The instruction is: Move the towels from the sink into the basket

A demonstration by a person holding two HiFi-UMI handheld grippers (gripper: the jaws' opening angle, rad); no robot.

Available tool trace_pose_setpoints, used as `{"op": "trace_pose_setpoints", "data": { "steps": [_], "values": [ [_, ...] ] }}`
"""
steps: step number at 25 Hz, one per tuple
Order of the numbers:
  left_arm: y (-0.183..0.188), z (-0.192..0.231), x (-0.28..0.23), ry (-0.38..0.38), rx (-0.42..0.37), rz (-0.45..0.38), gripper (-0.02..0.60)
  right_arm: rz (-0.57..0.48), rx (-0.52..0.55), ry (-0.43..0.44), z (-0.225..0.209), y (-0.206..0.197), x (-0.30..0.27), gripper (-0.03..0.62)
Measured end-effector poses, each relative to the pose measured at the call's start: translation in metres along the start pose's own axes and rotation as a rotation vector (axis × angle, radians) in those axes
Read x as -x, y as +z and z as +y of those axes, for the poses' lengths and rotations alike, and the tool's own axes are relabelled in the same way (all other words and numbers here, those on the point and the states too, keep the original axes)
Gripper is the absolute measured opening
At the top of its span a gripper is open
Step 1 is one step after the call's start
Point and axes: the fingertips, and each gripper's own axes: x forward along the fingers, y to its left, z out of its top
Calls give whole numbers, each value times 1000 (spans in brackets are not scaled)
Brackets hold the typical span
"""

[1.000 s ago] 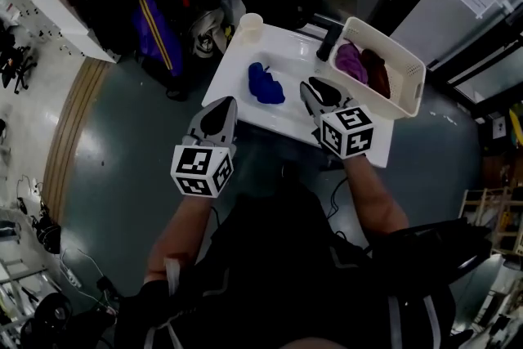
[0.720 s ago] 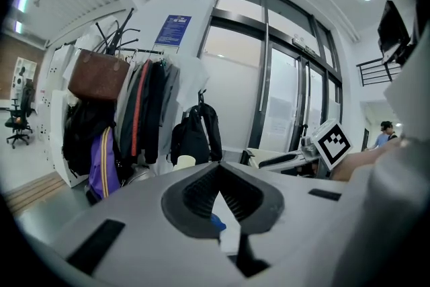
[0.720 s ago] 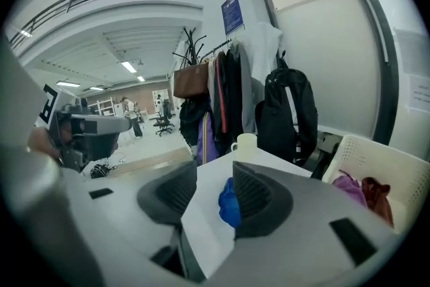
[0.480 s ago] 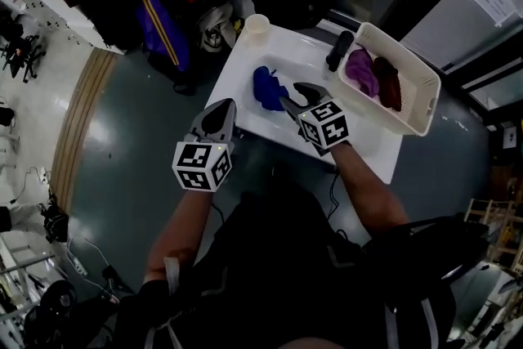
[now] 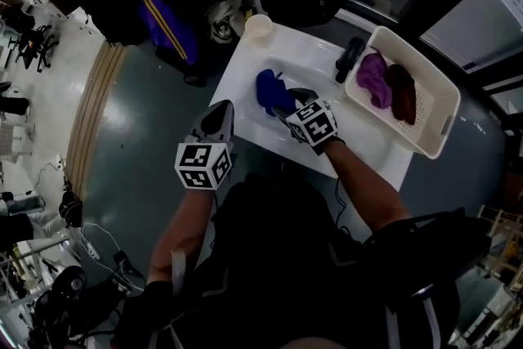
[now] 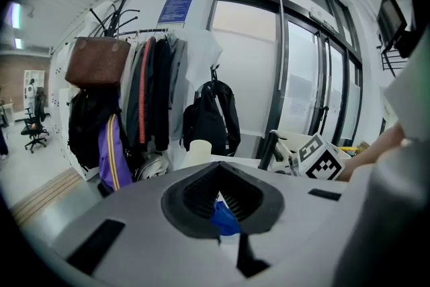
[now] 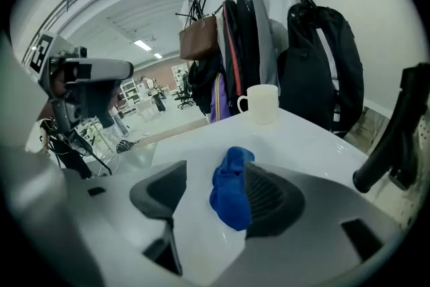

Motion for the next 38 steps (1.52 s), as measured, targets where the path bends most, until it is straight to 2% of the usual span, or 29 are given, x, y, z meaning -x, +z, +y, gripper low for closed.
{"op": "trace_pose_setpoints", "data": {
  "steps": [5, 10, 15, 22, 26, 28, 34, 38],
  "values": [
    [-15, 11, -18, -25, 4, 48, 5, 71, -25, 1, -13, -23, -30, 295],
    [-38, 20, -38, -75, -24, 142, 5, 117, -62, -9, -20, -38, -59, 298],
    [-62, 30, -61, -115, 13, 195, 5, 170, -57, -2, -23, -52, -89, 318],
    [-90, 38, -67, -169, -16, 278, 5, 257, -76, -7, -37, -87, -127, 334],
    [-97, 48, -67, -178, -20, 301, 5, 254, -110, 10, -39, -97, -142, 333],
    [-98, 51, -68, -186, -15, 300, 5, 249, -101, 10, -41, -97, -146, 309],
    [-96, 55, -69, -219, -18, 287, 5, 248, -145, 8, -42, -95, -145, 155],
    [-88, 58, -67, -230, -14, 276, 5, 255, -146, -29, -40, -90, -139, 118]
  ]
}}
